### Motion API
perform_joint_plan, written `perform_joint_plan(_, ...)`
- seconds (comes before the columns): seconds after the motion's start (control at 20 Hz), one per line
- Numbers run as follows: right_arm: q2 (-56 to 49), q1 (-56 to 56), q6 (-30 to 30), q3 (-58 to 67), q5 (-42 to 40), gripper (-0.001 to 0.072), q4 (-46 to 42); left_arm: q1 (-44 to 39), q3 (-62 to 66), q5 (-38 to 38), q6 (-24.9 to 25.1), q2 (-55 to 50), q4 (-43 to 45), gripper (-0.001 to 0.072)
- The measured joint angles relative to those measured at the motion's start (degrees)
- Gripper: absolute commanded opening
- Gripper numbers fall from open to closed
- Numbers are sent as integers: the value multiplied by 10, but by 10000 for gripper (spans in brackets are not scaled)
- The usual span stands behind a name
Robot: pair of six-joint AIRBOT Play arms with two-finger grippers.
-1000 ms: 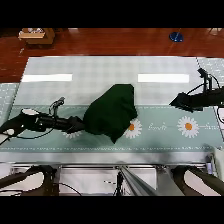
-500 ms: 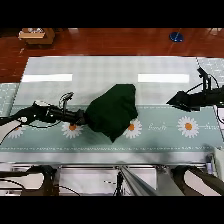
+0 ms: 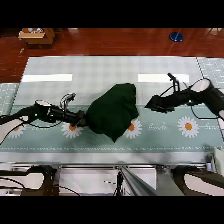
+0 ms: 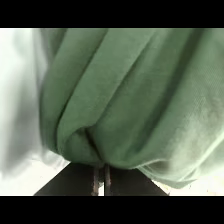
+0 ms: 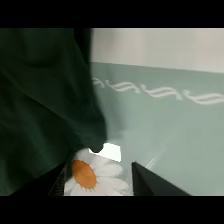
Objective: Fold the shirts.
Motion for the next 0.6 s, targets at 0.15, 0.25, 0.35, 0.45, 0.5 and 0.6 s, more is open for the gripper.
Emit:
perform_joint_plan(0.15, -49, 24, -5, 0, -30, 474, 37, 0, 0, -18, 10, 0, -3, 22)
perform_joint_plan(0.25, -75, 32, -7, 0, -47, 473, 60, 0, 0, -26, 14, 0, -4, 22)
perform_joint_plan(0.35, -95, 35, -9, 1, -61, 444, 89, 0, 1, -28, 16, 0, -5, 22)
perform_joint_plan(0.45, -113, 41, -9, 1, -66, 346, 115, 0, 1, -31, 17, 0, -6, 22)
perform_joint_plan(0.5, -122, 48, -9, 1, -70, 260, 123, 0, 1, -31, 17, 0, -6, 22)
perform_joint_plan(0.6, -135, 67, -15, 0, -76, 32, 130, 0, 1, -33, 18, 1, -6, 21)
